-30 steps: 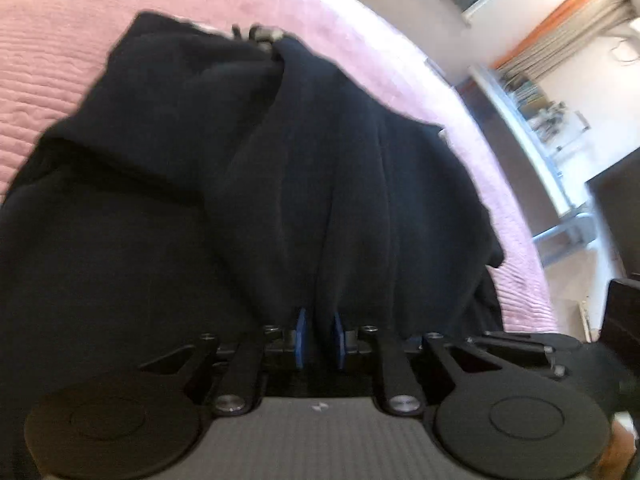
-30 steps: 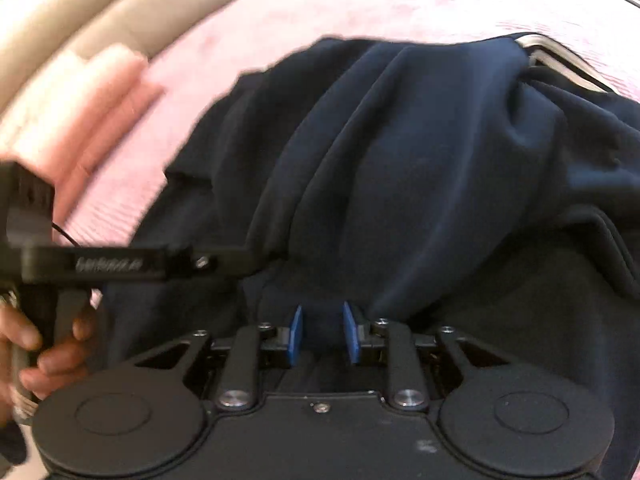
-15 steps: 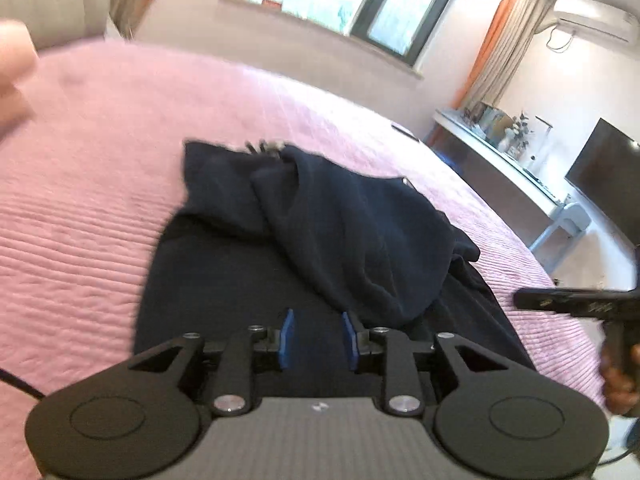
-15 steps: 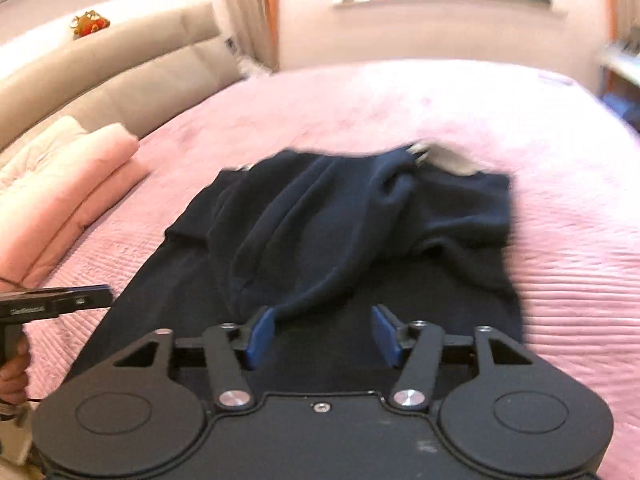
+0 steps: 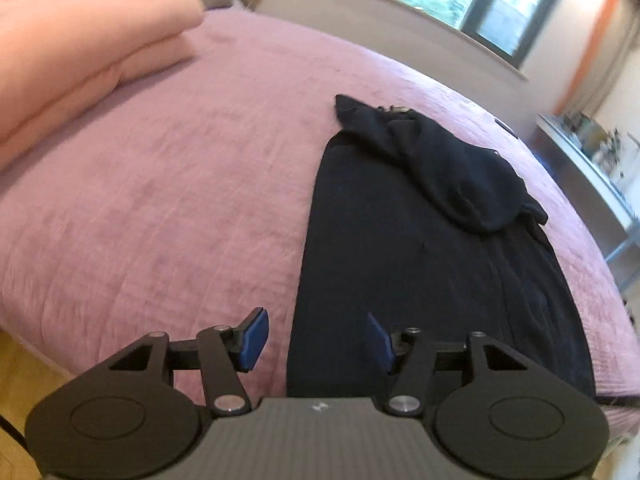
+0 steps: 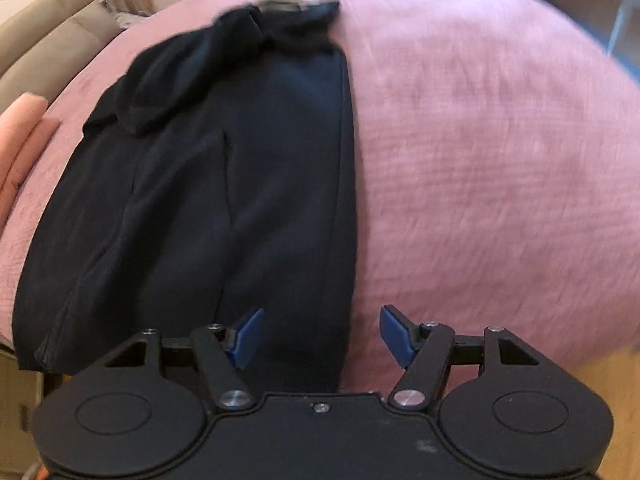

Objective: Fold large clothes

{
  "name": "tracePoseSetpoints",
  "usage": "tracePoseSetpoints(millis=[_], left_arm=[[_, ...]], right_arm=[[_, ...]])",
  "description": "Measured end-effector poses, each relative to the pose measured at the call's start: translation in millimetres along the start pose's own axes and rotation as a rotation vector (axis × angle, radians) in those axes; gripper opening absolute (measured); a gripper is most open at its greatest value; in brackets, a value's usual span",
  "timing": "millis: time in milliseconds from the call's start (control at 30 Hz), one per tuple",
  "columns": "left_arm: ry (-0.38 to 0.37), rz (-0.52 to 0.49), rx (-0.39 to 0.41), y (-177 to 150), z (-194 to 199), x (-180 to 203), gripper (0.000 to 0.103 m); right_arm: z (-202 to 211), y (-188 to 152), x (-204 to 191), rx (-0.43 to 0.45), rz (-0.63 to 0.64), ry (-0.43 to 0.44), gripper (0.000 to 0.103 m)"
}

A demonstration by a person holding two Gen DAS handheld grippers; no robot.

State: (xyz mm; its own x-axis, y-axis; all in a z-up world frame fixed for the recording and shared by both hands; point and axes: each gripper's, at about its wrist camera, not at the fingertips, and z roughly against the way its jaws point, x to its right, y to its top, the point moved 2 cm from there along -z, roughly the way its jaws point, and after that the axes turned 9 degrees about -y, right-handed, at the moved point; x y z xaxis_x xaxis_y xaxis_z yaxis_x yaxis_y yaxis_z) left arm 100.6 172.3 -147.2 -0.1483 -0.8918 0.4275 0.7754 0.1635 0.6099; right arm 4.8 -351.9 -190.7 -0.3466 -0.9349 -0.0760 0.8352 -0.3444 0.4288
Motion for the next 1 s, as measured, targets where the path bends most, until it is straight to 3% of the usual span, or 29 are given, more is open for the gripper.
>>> tracePoseSetpoints(millis=[67,200,267,367,467,500,533,600,767,900,1000], left_arm=[[0.007,0.001,-0.013,-5,-2,-4,0.057],[0.036,-0.019,-0.03,-9,-4,-3,0.061],[0.038,-0.021,-0.036,-11,-6,-2,0.067],[0.052,-0.035,-0.033,-14,-10,1,0.068],[0.102,-0.058,-0.023,-17,-16,5,0.067],[0.124,-0.072,-0.021,-19,-17,7,0.067],[0.149,-0.094,-0.02,-21,-18,10,0.067],[0.176,-0.133,-0.02,-24,-19,14,0.067],[0.222,-0.162,-0.022,-32,-21,18,0.067],[0.269,-0.211,-0.066,-41,-29,19,0.07],[0.192,-0.199,-0.056,-48,-24,15,0.07]], right_arm=[[-12,-5,-6,-0.031,-0.038,0.03,0.08],[-12,-7,-31,0.025,0.063,-0.053,0.081],[-11,-9,-36,0.035,0.093,-0.062,0.078],[-16,-8,-35,0.035,0.093,-0.072,0.074],[-16,-6,-37,0.055,0.108,-0.098,0.048],[-15,-6,-37,0.067,0.123,-0.104,0.028],[-11,-7,-37,0.079,0.133,-0.109,0.018],[-8,-5,-32,0.083,0.128,-0.118,0.012],[6,-4,-16,0.144,0.123,-0.229,0.007],[-9,-7,-11,0.087,0.128,-0.271,0.007],[1,-10,-15,0.112,0.13,-0.223,0.008]])
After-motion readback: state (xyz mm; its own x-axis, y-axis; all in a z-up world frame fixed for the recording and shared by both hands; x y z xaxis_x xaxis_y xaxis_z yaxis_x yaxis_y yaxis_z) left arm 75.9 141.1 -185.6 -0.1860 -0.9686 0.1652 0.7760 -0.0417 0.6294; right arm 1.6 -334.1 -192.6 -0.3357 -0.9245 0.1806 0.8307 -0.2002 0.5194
